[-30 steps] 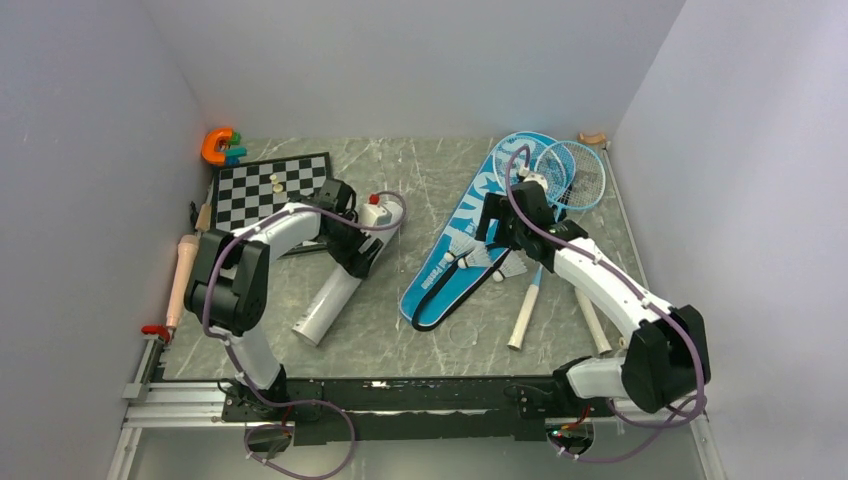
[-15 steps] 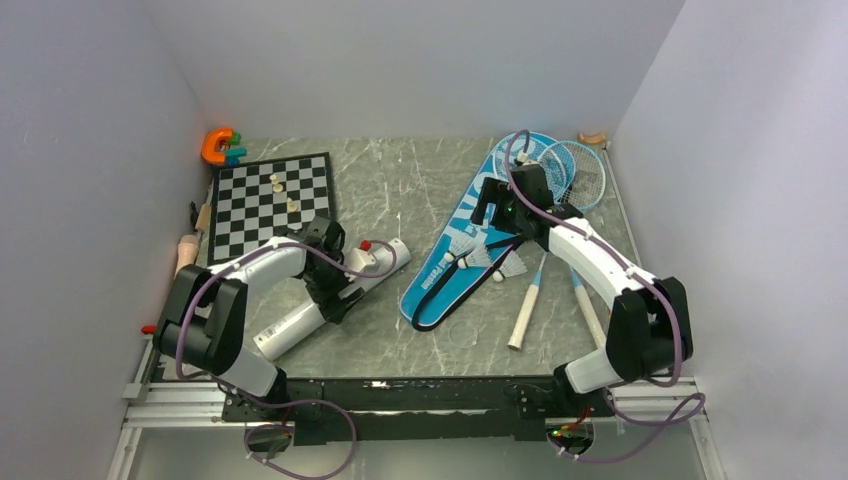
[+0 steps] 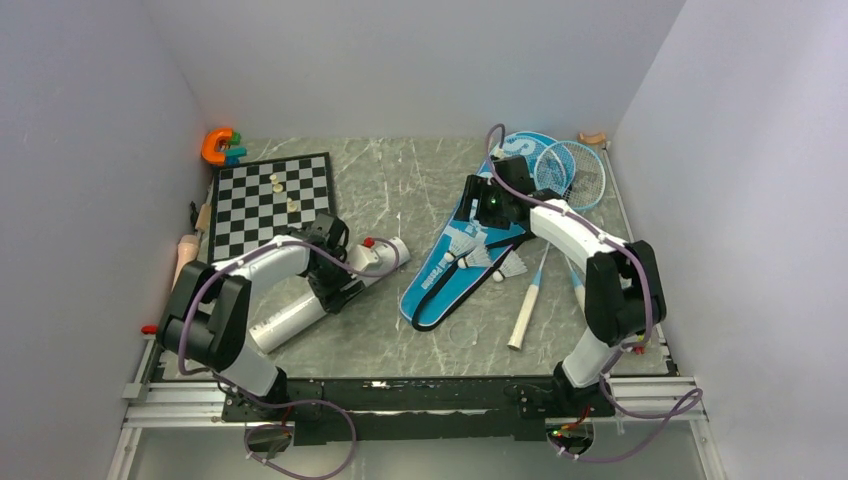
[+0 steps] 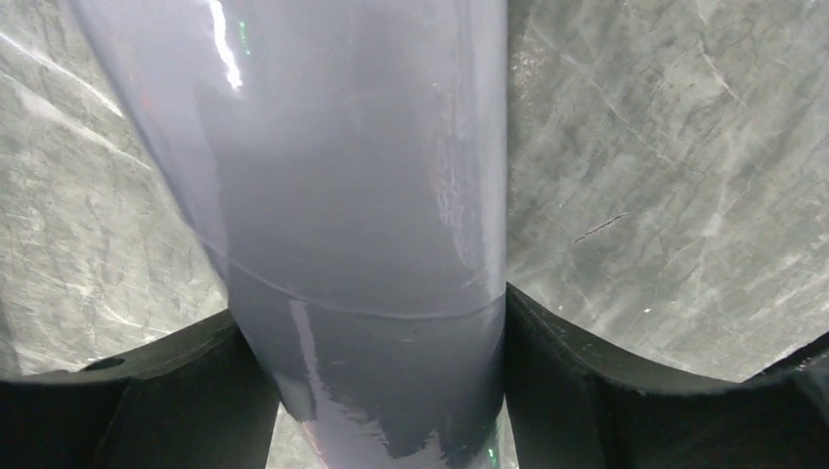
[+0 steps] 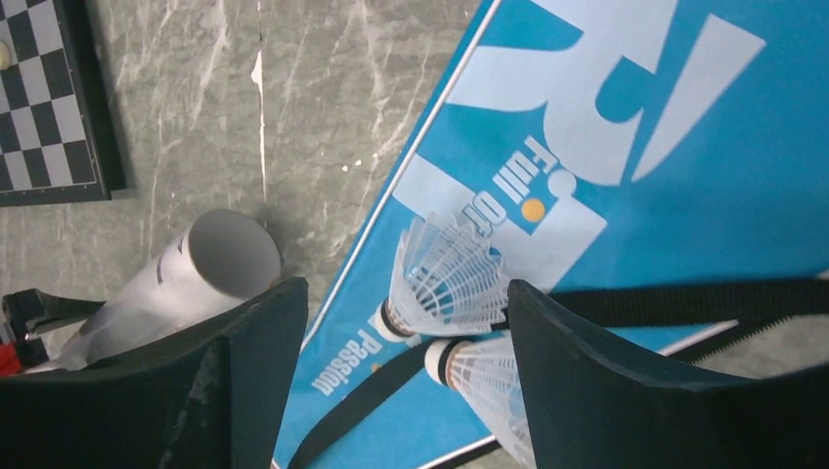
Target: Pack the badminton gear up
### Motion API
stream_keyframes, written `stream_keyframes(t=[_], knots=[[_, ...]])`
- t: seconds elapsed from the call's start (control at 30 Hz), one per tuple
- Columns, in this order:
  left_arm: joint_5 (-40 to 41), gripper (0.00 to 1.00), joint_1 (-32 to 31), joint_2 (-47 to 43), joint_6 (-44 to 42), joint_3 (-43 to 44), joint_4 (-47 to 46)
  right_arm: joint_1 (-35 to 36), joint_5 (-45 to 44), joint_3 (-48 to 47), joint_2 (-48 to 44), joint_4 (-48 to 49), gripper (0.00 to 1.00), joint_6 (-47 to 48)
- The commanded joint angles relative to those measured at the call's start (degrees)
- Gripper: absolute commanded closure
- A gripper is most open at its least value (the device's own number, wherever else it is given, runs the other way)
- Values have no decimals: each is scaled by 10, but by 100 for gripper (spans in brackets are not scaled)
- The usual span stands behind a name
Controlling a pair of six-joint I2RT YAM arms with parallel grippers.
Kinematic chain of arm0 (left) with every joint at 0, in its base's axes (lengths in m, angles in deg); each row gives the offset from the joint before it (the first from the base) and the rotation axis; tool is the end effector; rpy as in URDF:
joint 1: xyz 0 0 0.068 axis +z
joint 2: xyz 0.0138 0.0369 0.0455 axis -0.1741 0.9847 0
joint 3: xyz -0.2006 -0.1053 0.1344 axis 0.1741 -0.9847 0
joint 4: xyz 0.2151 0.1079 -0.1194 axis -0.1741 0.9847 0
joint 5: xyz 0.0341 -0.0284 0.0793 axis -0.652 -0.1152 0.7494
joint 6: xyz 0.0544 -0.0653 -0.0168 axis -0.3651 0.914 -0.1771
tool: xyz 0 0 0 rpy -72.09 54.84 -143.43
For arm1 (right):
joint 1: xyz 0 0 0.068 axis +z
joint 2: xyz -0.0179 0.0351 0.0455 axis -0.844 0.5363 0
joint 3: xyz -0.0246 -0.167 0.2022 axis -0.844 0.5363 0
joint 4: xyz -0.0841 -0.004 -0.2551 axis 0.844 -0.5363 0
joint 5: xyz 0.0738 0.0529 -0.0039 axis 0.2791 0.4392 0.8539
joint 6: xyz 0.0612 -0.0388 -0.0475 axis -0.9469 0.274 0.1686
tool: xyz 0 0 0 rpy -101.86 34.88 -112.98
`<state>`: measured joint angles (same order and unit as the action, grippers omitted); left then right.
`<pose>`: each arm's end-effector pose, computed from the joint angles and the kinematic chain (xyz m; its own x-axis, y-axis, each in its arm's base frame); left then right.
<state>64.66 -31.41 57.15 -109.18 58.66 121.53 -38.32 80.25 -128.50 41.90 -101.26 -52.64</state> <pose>0.2551 -0.1138 0.1080 -0.5244 0.8113 -0.2584 0.8430 0.5374 -0.0236 0.3698 0.1420 0.1958 -0.8016 0.2122 -0.5590 -0.0595 0.9019 0.4277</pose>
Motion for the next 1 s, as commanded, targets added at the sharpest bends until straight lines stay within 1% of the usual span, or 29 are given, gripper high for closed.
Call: stream_keyframes(t=[0.0,0.07,0.13,0.2,0.27,0.3,0.4,0.53,0.57,0.6,0.7,0.83,0.9,0.97], knots=[[4,27,-8,-34,-28,-26,-6,-1,34,-51,44,19,25,24],[11,28,-8,-66,-40,-28,10,-1,49,-67,63,13,29,34],[10,34,-8,-100,-51,-28,35,-1,58,-77,77,8,33,41],[8,42,-8,-135,-58,-32,55,-1,70,-77,84,10,36,47],[6,57,-8,-174,-61,-36,76,-2,80,-73,89,15,36,48],[5,60,-8,-187,-62,-37,85,-2,89,-70,90,16,35,48],[3,60,-8,-216,-57,-35,108,-4,105,-58,92,25,37,42],[0,60,-8,-243,-52,-37,121,-3,124,-39,91,34,50,37],[-3,61,-8,-251,-53,-38,123,-3,129,-36,92,34,52,36],[-6,66,-8,-259,-56,-39,123,-3,133,-34,94,32,53,37],[4,74,-8,-286,-53,-43,107,-3,137,-29,99,24,54,38],[-8,75,-8,-308,-49,-36,114,-4,139,-15,90,26,58,39],[-13,76,-8,-312,-43,-34,113,-4,140,-11,85,27,67,37],[-19,80,-8,-319,-41,-38,107,-4,143,-12,83,29,81,36]])
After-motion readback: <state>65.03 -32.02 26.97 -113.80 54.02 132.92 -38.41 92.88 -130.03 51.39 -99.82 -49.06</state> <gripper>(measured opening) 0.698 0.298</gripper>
